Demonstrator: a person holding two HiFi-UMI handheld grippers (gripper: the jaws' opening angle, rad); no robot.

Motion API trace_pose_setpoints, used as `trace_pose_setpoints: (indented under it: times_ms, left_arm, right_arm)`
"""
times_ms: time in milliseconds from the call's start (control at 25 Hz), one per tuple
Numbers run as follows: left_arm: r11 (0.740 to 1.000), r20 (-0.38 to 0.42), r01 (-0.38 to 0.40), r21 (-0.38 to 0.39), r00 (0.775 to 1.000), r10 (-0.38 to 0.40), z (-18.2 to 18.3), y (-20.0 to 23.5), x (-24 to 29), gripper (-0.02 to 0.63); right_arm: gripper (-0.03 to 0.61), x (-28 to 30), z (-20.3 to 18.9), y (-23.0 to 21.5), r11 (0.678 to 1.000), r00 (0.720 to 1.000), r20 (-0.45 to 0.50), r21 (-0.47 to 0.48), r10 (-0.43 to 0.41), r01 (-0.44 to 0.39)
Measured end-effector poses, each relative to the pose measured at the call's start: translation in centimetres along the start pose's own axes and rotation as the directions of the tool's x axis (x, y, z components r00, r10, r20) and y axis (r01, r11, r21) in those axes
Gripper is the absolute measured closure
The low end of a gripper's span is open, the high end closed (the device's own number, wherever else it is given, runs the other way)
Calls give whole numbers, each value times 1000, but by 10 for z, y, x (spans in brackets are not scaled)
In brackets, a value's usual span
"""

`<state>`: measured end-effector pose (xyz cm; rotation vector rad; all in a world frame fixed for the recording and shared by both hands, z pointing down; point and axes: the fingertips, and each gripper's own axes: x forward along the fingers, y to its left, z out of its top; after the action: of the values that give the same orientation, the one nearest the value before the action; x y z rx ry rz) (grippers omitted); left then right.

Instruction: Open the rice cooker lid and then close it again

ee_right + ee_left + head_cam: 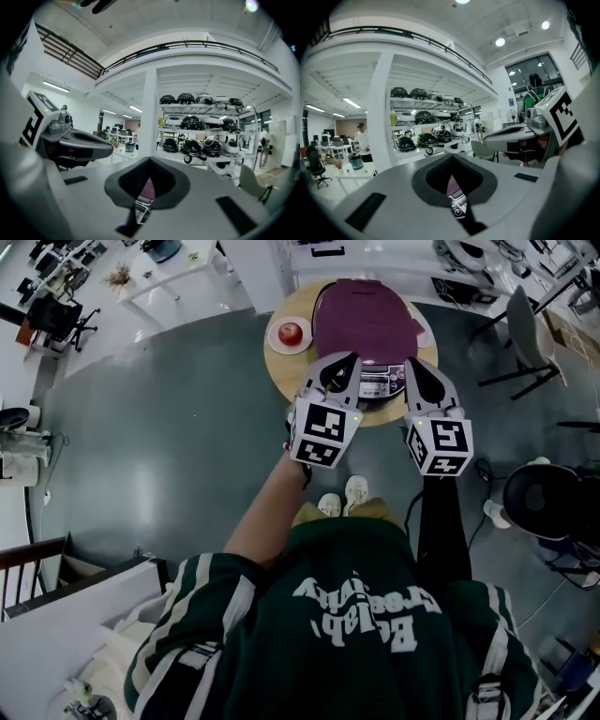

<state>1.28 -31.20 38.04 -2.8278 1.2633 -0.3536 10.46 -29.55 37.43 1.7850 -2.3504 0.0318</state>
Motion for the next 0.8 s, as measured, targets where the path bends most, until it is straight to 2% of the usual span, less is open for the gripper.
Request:
trace_pose_setpoints:
  times_ms: [200, 320, 520, 800]
  left_arm:
    - [1000, -44, -23, -5, 999, 23, -16, 3, 18, 617]
    - [999, -68, -42, -35, 997, 40, -28, 4, 29, 617]
    - [998, -97, -57, -38, 994, 53, -45, 2, 44, 617]
    - [990, -120, -32, -140, 993, 16, -59, -2, 60, 617]
  right_arm:
    - [575, 20, -18, -2, 995, 995, -24, 5, 98, -98]
    - [575, 32, -32, -3, 990, 989, -44, 12, 141, -141]
    - [575, 49, -58, 3, 978, 974, -87, 22, 211, -210]
    - [575, 64, -85, 13, 958, 945, -155, 32, 288, -286]
